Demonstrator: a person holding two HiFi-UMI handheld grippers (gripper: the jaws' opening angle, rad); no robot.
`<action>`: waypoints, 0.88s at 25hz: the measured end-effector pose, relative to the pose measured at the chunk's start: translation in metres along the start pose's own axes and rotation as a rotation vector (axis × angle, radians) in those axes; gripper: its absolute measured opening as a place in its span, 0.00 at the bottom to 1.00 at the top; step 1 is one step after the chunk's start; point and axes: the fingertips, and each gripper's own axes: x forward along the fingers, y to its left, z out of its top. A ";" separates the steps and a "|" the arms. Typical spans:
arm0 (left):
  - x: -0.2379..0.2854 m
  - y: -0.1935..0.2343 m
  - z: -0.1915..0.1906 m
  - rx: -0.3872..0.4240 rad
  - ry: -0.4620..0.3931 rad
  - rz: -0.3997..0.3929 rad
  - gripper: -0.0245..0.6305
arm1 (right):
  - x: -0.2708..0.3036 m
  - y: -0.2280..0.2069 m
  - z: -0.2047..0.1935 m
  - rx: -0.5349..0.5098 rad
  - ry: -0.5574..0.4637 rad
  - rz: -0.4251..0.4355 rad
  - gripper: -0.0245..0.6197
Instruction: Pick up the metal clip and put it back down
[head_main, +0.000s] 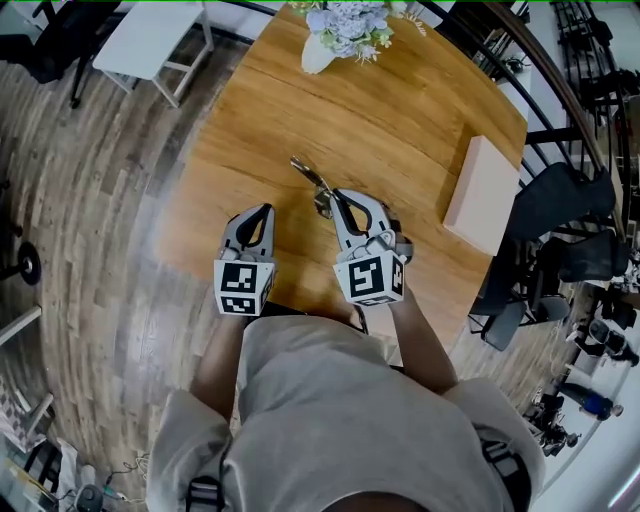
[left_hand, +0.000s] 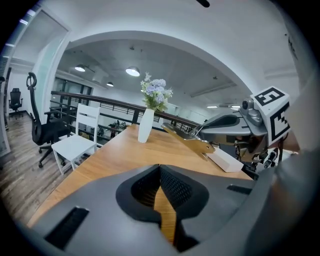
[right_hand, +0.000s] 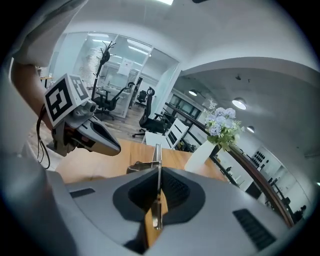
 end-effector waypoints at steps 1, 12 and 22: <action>0.004 0.003 -0.001 0.002 0.007 -0.007 0.07 | 0.006 0.000 0.000 -0.010 0.009 -0.001 0.08; 0.036 0.030 -0.017 0.017 0.087 -0.054 0.07 | 0.065 0.009 -0.021 -0.071 0.111 0.007 0.08; 0.055 0.045 -0.030 0.015 0.137 -0.087 0.07 | 0.110 0.015 -0.043 -0.160 0.203 0.013 0.08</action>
